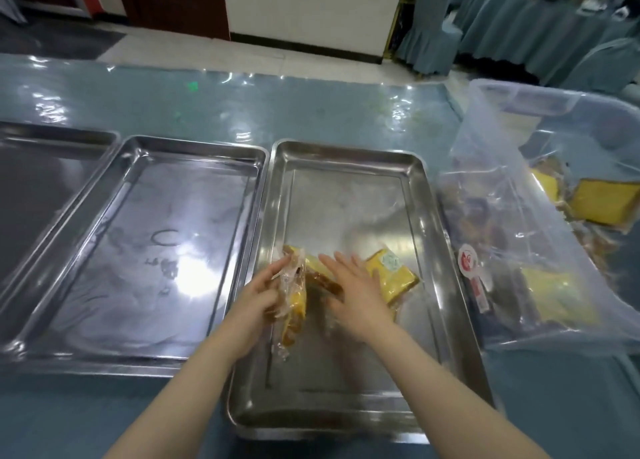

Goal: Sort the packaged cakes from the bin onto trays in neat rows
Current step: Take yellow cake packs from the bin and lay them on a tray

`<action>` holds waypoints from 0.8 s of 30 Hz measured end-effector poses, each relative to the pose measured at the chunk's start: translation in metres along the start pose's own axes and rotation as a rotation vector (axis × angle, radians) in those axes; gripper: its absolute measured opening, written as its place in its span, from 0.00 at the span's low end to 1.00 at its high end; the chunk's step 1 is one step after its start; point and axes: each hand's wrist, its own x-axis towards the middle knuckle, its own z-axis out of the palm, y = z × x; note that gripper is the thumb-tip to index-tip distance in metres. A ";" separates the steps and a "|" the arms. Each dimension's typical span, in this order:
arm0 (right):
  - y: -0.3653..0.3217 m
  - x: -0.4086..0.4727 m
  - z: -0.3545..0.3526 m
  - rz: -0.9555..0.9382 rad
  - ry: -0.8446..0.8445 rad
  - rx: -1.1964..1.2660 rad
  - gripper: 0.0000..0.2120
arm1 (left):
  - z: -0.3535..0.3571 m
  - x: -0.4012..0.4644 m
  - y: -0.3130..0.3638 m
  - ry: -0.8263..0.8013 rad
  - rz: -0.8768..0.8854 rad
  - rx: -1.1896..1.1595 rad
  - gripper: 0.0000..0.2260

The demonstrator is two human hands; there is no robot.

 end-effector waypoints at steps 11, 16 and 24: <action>0.017 0.074 -0.021 0.068 0.351 0.206 0.20 | 0.002 0.032 0.041 -0.002 -0.109 -0.579 0.29; 0.027 0.120 -0.012 -0.022 -0.056 -0.167 0.22 | -0.011 0.048 0.055 0.000 -0.089 -0.648 0.44; 0.017 0.196 0.016 -0.066 -0.063 -0.301 0.22 | -0.032 0.081 0.067 0.109 0.126 -0.668 0.48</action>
